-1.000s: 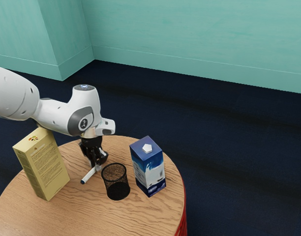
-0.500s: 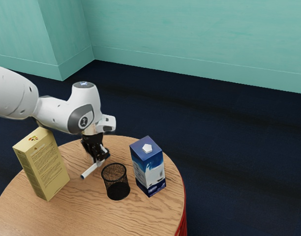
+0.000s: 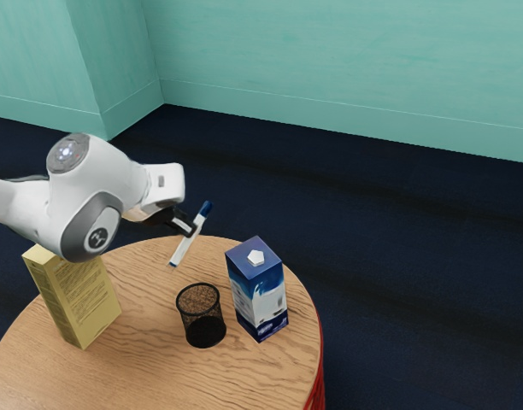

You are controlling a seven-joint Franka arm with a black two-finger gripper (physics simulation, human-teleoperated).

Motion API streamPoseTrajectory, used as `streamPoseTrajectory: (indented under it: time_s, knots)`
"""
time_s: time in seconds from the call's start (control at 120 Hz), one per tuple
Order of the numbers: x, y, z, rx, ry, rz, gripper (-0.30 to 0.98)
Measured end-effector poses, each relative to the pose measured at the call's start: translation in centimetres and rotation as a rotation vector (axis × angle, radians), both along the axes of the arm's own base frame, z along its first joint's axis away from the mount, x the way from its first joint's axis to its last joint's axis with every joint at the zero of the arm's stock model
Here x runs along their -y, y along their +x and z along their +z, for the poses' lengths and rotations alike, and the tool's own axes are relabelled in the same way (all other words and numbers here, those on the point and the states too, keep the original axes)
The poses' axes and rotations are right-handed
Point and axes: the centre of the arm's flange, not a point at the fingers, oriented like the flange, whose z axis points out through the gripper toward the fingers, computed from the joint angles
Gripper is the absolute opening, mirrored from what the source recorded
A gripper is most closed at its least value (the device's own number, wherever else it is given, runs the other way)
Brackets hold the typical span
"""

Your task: Put the marker into the pen holder.

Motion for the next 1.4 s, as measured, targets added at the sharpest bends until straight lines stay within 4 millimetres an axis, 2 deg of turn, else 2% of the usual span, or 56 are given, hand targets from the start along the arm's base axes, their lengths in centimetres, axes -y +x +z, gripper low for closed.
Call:
streamPoseTrajectory:
  time_s: [0.242,0.392,0.533,0.8,0.975,1.242,1.4]
  knots:
    - [4.1,-4.2,-1.6,0.129,-0.035,-0.057,-0.07]
    - [4.2,-7.1,-2.0,0.213,-0.05,-0.045,-0.07]
    - [4.3,-8.2,-3.4,0.231,-0.058,-0.036,-0.07]
    - [3.9,-8.6,-5.3,0.219,-0.06,-0.021,-0.07]
    - [4.3,-7.1,-5.9,0.213,-0.066,-0.024,-0.07]
    - [4.2,-6.8,-7.8,0.184,-0.064,-0.025,-0.06]
    - [4.3,-6.9,-7.9,0.182,-0.067,-0.022,0.26]
